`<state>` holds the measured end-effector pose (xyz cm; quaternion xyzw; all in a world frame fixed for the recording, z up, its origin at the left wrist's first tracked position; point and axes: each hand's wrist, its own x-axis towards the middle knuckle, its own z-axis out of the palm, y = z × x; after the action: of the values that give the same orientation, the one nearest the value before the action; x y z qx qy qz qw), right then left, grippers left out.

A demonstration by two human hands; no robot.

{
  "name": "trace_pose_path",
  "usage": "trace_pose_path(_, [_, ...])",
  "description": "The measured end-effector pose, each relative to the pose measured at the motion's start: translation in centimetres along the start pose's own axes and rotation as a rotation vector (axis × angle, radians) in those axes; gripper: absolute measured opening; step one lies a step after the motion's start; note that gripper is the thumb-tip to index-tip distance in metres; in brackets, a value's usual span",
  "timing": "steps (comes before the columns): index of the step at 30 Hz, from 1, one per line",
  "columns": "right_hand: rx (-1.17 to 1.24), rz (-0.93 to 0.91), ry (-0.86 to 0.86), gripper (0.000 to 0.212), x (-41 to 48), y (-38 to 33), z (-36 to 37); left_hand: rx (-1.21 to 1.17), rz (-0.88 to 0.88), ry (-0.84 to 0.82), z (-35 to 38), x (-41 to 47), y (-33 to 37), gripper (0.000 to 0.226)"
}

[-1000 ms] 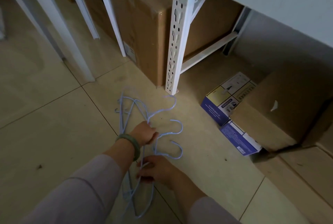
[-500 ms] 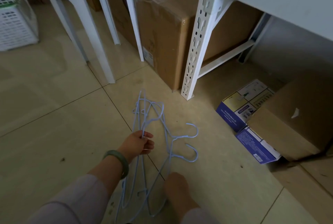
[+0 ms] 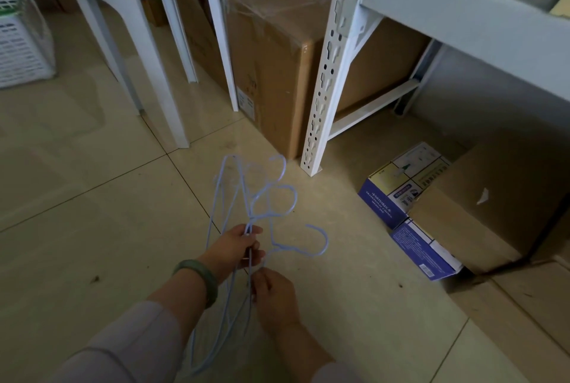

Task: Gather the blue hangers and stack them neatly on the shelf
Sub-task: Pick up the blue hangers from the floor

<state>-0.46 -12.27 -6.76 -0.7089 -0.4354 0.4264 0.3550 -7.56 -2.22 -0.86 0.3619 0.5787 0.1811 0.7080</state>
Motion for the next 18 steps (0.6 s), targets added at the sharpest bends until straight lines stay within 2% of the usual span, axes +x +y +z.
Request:
trace_pose_path(2, [0.353, 0.266, 0.054, 0.03, 0.9, -0.8, 0.5, 0.01, -0.005, -0.013, -0.5, -0.3, -0.4, 0.017])
trace_pose_path(4, [0.518, 0.469, 0.107, 0.004, 1.8, -1.6, 0.7, 0.025, -0.005, -0.033, -0.5, -0.6, -0.7, 0.022])
trace_pose_path(5, [0.49, 0.532, 0.115, 0.017, 2.3, -1.8, 0.8, 0.023, -0.007, -0.037, -0.5, -0.8, -0.7, 0.024])
trace_pose_path(7, [0.346, 0.615, 0.074, 0.06, 2.9, -1.6, 0.8, 0.022, -0.004, -0.034, -0.6, -1.0, -0.6, 0.024])
trace_pose_path(8, [0.329, 0.64, 0.048, 0.073, 3.0, -1.5, 1.0, 0.022, -0.001, -0.031, -0.7, -1.1, -0.5, 0.023])
trace_pose_path(11, [0.574, 0.702, -0.01, 0.087, 3.2, -0.9, 2.1, 0.028, -0.009, -0.024, -1.2, -1.2, -0.5, 0.023])
trace_pose_path(13, [0.701, 0.755, 0.059, 0.077, 3.5, -1.1, 2.5, 0.03, -0.007, -0.018, -1.3, -1.4, -0.5, 0.024])
trace_pose_path(14, [0.722, 0.77, 0.099, 0.065, 3.6, -1.1, 2.5, 0.039, 0.003, -0.018, -1.4, -1.6, -0.4, 0.024])
trace_pose_path(16, [0.802, 0.714, 0.18, 0.042, 3.6, -1.7, 2.0, 0.079, 0.042, -0.019, -1.5, -1.8, -0.2, 0.023])
trace_pose_path(18, [0.842, 0.589, 0.286, 0.03, 4.3, -2.5, 1.3, 0.113, 0.101, 0.003, -1.4, -1.8, 0.0, 0.022])
